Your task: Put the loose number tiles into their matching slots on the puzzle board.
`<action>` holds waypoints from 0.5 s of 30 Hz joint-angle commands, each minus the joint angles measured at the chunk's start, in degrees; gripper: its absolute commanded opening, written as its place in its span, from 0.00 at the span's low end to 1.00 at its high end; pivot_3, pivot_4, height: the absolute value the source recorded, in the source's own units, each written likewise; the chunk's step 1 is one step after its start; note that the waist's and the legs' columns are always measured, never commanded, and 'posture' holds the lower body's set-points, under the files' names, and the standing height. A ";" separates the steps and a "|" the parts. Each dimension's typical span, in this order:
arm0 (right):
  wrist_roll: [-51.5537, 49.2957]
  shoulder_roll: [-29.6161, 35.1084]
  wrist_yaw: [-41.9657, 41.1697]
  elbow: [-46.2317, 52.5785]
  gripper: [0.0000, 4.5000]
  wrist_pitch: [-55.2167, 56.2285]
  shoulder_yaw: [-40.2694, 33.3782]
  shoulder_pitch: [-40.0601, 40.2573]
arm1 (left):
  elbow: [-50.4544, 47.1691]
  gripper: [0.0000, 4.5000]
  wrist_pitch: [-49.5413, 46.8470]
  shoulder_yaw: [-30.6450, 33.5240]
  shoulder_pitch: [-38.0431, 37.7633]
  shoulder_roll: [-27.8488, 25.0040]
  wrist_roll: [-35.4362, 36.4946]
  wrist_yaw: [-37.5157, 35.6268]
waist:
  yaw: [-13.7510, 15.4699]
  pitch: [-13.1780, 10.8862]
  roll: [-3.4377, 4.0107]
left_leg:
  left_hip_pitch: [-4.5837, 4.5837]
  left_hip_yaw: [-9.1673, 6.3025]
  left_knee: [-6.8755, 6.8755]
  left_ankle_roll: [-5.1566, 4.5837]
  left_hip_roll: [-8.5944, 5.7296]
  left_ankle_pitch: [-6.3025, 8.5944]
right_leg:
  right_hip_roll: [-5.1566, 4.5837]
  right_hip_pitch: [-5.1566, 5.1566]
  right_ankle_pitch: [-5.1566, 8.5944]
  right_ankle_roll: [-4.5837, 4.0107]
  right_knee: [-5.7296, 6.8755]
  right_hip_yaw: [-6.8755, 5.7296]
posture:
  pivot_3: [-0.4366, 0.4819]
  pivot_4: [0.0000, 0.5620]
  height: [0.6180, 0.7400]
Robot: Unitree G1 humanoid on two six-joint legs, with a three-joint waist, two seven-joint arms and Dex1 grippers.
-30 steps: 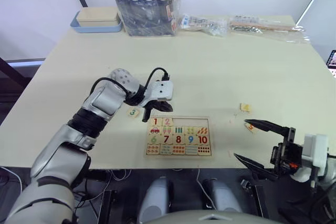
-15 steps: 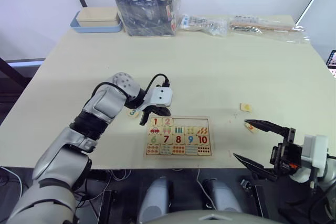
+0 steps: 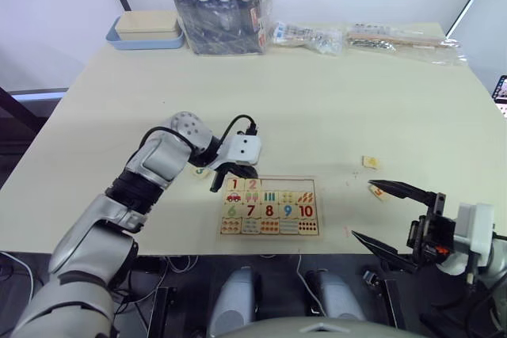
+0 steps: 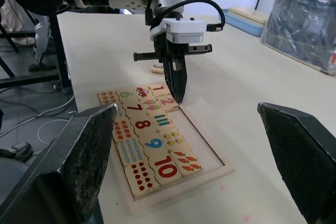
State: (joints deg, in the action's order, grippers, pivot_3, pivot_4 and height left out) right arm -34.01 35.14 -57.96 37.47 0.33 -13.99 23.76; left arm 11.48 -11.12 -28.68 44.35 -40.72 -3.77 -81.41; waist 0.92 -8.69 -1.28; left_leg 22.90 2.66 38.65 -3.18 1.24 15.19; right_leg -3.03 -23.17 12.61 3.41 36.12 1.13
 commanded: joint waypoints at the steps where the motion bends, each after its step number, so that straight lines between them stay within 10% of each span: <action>1: -0.46 -0.05 0.14 0.90 1.00 0.95 -0.07 -0.31 | -1.48 0.01 -0.44 1.25 -0.07 -0.29 -0.45 -0.08 | 0.00 0.00 0.00 | 0.00 0.00 0.00 0.00 0.00 0.00 | 0.00 0.00 0.00 0.00 0.00 0.00 | 0.48 0.27 1.00; 15: -0.19 -1.37 5.77 -2.18 1.00 -3.29 2.16 -7.04 | -18.02 0.01 -22.81 22.93 -9.84 0.71 15.03 13.89 | -0.20 0.00 0.00 | -0.03 -0.04 -0.01 0.00 0.09 0.00 | -0.02 -0.01 -0.04 0.07 0.08 -0.02 | 0.48 0.27 1.00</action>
State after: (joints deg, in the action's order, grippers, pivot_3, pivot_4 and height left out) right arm -33.57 33.81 -54.00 34.74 -1.82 -11.79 18.44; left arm -1.22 -29.31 -11.04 35.93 -40.43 8.12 -71.71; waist 0.72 -8.69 -1.28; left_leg 22.86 2.63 38.64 -3.18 1.33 15.19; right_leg -3.05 -23.19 12.58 3.48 36.22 1.11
